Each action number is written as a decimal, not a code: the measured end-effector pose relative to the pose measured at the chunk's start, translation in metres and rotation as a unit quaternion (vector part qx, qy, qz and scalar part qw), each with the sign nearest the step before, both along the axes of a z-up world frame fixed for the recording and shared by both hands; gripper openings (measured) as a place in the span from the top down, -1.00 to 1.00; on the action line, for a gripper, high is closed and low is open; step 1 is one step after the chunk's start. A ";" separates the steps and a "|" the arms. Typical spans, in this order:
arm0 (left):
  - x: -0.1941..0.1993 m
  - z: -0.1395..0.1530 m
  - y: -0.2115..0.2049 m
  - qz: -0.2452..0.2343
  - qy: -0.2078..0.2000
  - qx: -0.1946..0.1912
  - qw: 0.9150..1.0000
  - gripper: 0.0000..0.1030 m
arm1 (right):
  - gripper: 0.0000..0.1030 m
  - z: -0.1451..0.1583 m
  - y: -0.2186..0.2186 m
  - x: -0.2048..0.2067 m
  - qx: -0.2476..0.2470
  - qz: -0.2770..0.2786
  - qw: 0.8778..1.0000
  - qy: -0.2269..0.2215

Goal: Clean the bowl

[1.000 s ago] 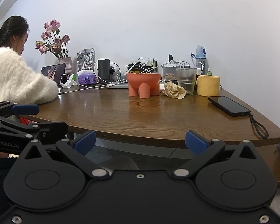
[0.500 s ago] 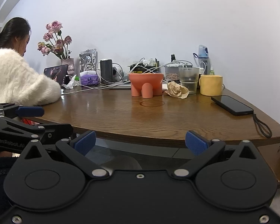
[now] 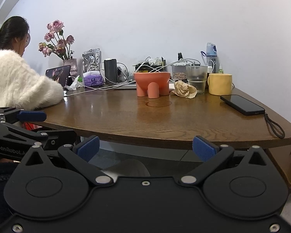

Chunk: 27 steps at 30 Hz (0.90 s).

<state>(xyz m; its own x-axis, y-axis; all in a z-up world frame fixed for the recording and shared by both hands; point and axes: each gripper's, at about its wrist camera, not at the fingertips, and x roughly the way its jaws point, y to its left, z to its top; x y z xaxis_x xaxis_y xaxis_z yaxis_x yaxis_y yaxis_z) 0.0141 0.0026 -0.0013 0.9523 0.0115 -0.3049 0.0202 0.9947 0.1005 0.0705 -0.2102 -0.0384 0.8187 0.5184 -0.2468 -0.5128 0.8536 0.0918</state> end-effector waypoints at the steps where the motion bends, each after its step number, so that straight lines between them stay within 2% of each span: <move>1: 0.000 0.000 0.000 -0.001 -0.002 0.001 1.000 -1.00 | -0.99 0.000 0.000 0.001 0.000 0.000 1.000 0.001; 20: 0.019 -0.001 -0.002 -0.006 0.006 0.007 1.000 -1.00 | -0.99 0.000 0.005 0.001 -0.007 -0.007 1.000 -0.004; 27: 0.058 0.004 -0.006 0.013 0.008 0.031 0.999 -1.00 | -0.99 -0.002 0.002 0.003 -0.001 -0.011 1.000 0.001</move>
<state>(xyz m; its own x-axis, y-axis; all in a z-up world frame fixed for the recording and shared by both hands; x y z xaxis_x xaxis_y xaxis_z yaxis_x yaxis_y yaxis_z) 0.0721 -0.0036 0.0025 0.9462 0.0548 -0.3188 -0.0025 0.9868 0.1622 0.0732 -0.2081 -0.0401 0.8291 0.5003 -0.2495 -0.4941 0.8646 0.0914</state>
